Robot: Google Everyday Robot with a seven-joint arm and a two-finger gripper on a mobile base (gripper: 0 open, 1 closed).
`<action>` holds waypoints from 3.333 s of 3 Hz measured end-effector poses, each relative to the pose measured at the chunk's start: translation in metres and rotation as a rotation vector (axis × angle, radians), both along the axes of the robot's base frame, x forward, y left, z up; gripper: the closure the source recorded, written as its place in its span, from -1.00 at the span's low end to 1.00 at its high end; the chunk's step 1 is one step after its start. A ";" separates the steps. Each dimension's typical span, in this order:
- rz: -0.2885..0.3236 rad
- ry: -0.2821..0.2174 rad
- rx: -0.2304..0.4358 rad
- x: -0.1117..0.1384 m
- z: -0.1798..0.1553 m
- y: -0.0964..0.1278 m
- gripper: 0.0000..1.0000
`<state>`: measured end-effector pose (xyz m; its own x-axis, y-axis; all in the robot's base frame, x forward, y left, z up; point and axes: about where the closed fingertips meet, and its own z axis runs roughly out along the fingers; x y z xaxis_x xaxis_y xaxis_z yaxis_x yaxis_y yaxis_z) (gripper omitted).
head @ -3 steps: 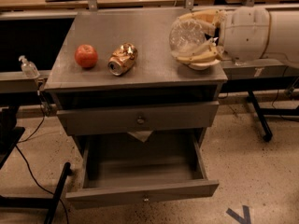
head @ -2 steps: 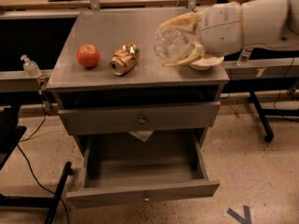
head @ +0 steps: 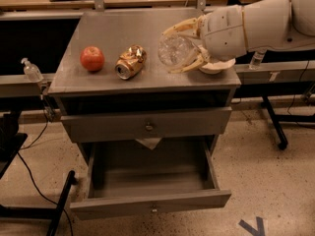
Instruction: Pick water bottle from middle drawer and place on counter
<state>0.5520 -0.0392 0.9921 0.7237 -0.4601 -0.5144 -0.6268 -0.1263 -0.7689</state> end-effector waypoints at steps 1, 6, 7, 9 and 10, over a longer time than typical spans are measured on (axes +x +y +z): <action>0.062 -0.090 0.001 0.007 0.010 0.006 1.00; 0.344 -0.398 -0.445 0.125 -0.031 0.053 1.00; 0.325 -0.377 -0.478 0.137 -0.050 0.060 1.00; 0.261 -0.317 -0.561 0.154 -0.068 0.061 0.16; 0.223 -0.294 -0.620 0.162 -0.077 0.056 -0.31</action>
Offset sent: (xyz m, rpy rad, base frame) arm 0.0722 0.0451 0.0540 -0.1028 -0.5707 0.4237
